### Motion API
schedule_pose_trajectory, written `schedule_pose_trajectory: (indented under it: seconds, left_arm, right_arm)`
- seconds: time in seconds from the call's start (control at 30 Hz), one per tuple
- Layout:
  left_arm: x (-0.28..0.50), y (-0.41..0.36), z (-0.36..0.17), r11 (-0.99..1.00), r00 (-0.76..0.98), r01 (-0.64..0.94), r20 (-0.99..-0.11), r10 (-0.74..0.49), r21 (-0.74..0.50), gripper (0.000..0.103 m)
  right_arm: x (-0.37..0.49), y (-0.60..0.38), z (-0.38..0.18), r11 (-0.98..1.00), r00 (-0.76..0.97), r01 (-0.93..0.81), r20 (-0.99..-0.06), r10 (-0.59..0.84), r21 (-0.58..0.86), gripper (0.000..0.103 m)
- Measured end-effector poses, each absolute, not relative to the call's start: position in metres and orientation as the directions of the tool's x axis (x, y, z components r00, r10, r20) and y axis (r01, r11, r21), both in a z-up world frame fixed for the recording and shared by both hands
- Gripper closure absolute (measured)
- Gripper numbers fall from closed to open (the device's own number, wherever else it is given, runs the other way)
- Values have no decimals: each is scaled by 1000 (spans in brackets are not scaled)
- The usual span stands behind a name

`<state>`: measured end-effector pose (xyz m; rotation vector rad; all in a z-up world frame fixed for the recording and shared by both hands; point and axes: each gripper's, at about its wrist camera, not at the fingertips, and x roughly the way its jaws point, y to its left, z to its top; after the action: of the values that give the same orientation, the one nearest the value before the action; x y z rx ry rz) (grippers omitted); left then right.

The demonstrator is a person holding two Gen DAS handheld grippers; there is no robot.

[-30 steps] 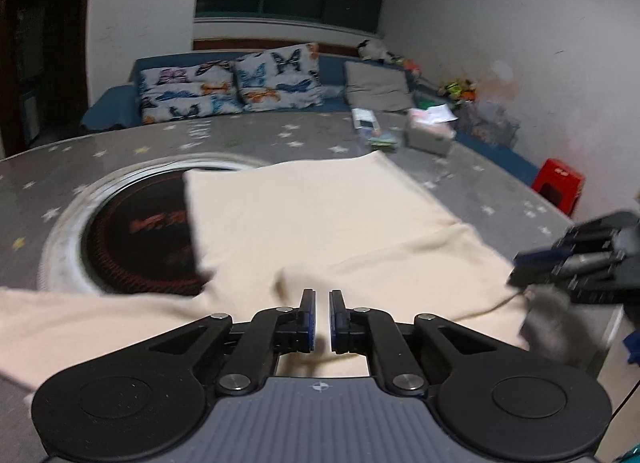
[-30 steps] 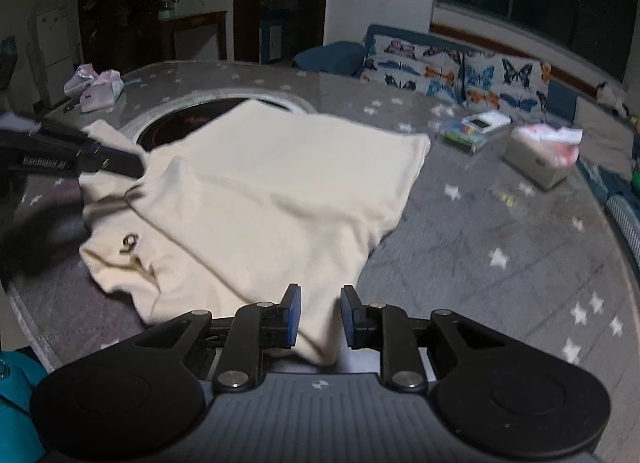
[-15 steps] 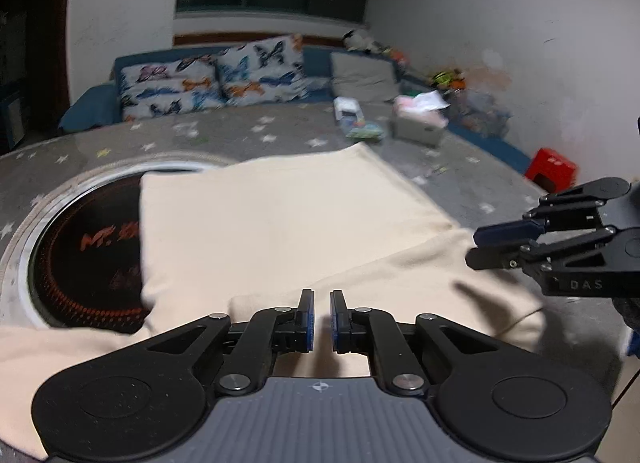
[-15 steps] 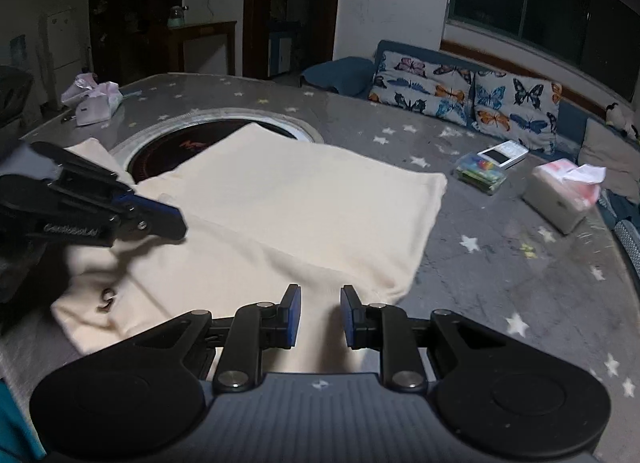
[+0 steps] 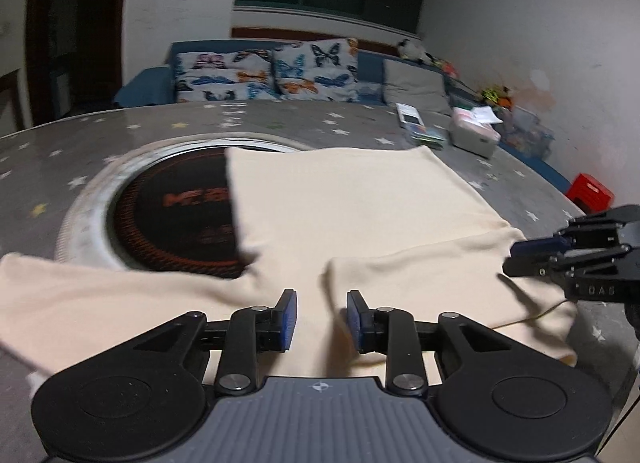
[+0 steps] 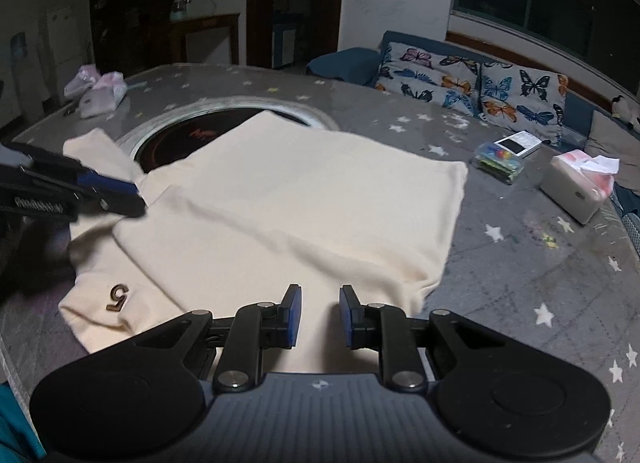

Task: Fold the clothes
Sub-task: 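Fold the held side over the body with the left gripper and release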

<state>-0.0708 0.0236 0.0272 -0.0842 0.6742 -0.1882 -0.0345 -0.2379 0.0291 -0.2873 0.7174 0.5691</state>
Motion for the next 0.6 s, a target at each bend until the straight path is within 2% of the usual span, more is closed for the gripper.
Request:
schedule_pose_trajectory:
  seconds: [0.4, 0.6]
  left_arm:
    - [-98, 118, 34, 962, 779, -242, -616, 117, -123, 54]
    - [-104, 162, 32, 899, 741, -423, -615, 270, -114, 51]
  right_arm:
    - [-50, -166, 35, 676, 528, -734, -676, 514, -59, 84]
    - [-55, -138, 25, 619, 477, -783, -701, 530, -65, 84]
